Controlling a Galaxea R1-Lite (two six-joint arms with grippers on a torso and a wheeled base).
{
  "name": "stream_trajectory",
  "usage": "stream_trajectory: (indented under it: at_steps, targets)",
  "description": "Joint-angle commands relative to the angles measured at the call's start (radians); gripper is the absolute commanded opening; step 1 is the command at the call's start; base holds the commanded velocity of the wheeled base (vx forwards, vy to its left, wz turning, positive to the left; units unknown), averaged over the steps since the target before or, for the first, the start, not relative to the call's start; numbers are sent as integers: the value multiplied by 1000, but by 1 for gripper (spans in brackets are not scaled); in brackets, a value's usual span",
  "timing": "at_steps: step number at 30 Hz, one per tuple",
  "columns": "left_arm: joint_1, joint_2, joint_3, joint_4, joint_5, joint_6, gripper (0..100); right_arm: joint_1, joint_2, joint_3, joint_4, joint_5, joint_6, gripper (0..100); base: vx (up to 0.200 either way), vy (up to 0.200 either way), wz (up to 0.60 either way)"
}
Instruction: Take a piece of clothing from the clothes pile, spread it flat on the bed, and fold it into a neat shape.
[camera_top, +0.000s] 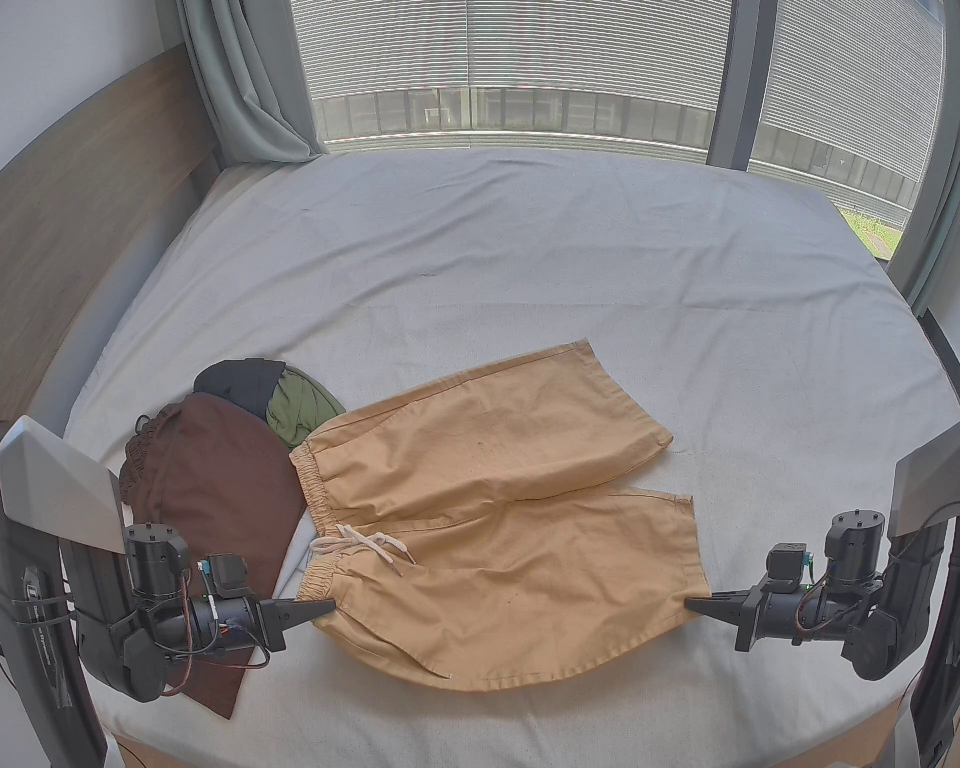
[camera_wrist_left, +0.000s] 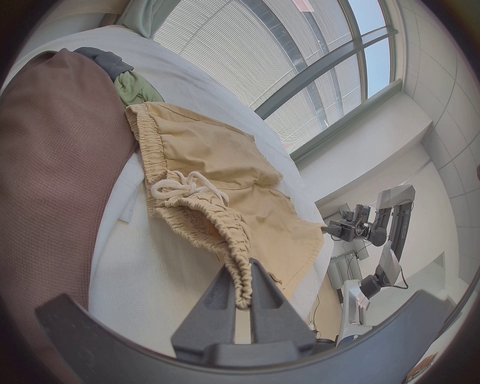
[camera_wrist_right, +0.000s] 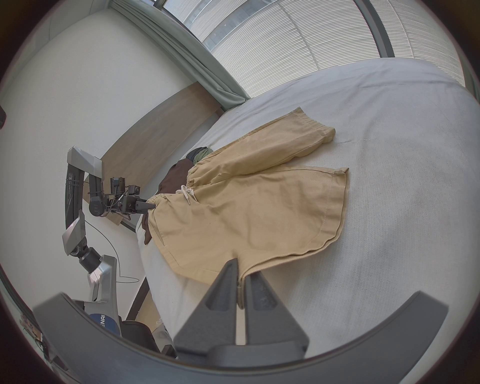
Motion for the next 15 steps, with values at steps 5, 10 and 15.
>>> stream_trajectory:
  at_steps: [5, 10, 15]
  targets:
    - [-16, -43, -21, -1, 6, -81, 0, 0, -51, 11, 1, 0, -1, 0, 0, 0, 0]
    - [-16, -56, -38, -1, 8, -107, 0, 2, -77, 13, 4, 0, 1, 0, 0, 0, 0]
    - [-14, -57, -46, -1, 9, -107, 0, 2, -99, 22, 1, 0, -1, 0, 0, 0, 0]
